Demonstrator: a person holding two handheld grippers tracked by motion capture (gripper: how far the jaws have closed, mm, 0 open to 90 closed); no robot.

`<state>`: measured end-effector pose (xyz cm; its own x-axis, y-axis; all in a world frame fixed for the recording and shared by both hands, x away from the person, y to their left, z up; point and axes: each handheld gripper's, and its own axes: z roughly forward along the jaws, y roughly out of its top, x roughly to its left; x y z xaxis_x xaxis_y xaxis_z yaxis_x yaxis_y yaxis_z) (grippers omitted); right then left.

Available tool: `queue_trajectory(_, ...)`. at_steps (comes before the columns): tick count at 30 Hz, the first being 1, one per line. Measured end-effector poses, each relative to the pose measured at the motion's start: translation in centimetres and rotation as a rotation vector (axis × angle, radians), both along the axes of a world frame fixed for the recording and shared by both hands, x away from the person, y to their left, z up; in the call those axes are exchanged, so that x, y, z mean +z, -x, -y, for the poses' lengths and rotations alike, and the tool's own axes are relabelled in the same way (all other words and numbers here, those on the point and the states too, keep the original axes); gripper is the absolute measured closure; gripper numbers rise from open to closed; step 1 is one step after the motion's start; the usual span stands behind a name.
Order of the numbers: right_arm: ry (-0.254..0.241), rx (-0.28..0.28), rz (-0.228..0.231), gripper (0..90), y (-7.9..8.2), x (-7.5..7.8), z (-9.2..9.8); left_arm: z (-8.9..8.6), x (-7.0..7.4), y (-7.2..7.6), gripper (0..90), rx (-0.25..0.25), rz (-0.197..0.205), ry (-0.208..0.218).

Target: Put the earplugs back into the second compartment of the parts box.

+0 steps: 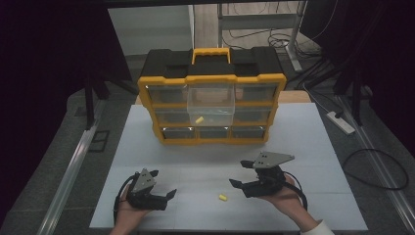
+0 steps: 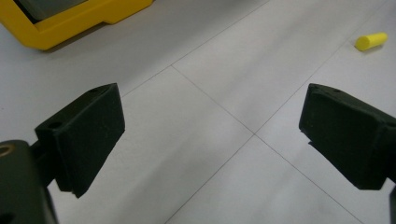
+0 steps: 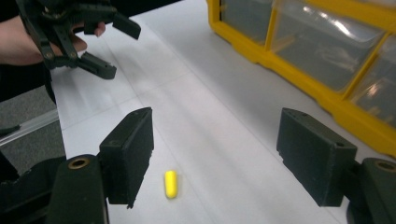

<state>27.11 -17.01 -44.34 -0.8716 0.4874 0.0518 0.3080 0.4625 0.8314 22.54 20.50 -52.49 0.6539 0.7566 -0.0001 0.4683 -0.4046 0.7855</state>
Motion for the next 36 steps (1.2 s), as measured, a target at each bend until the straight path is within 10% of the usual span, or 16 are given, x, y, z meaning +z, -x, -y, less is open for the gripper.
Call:
queue_trajectory(16, 0.142, 0.041, -0.128, 27.5, -0.4, -4.1, -2.5, -0.1, 0.1, 0.0, 7.1, -0.003, 0.003, 0.0)
queue_trajectory(36, 0.281, 0.105, -0.149, 27.3, 0.3, -6.8, -5.3, 0.0, 0.1, 0.0, 7.1, -0.008, 0.001, -0.001)
